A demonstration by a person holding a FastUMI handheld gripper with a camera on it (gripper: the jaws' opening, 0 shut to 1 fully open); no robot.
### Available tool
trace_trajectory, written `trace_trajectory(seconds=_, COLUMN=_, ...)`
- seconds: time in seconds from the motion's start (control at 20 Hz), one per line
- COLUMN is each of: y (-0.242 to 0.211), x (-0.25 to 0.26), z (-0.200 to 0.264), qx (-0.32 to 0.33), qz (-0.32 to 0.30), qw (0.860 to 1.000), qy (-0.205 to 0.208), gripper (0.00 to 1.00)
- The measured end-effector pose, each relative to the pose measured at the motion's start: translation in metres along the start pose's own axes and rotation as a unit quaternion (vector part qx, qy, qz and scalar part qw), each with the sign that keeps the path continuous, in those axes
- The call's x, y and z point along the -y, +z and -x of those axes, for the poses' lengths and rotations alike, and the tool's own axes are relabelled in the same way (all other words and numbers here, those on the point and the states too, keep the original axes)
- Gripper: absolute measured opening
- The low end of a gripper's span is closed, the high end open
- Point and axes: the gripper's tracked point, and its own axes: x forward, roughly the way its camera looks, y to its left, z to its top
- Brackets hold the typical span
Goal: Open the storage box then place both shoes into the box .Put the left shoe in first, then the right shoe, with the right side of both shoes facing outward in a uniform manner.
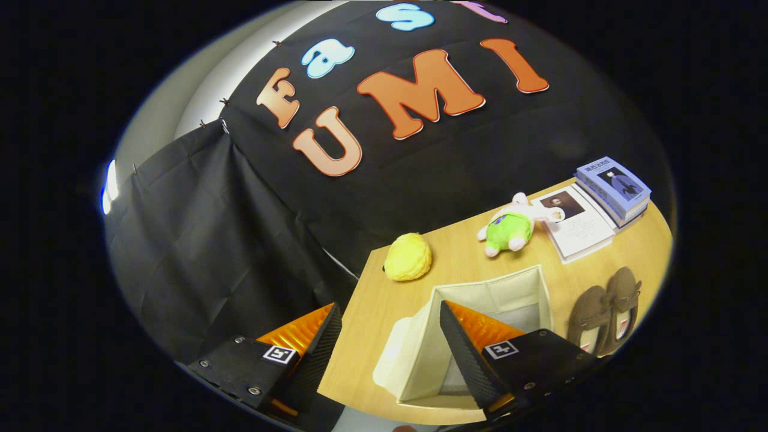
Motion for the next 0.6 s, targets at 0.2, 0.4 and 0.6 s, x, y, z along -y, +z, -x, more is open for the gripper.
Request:
trace_trajectory(seconds=0.2, y=0.013, x=0.046, z=0.021, qx=0.024, qz=0.016, qw=0.998, qy=-0.05, gripper=0.98)
trace_trajectory(seconds=0.4, y=0.019, x=0.097, z=0.043, qx=0.045, qz=0.026, qw=0.993, qy=-0.104, gripper=0.98)
trace_trajectory(seconds=0.6, y=0.016, x=0.137, z=0.061, qx=0.051, qz=0.025, qw=0.989, qy=-0.138, gripper=0.98)
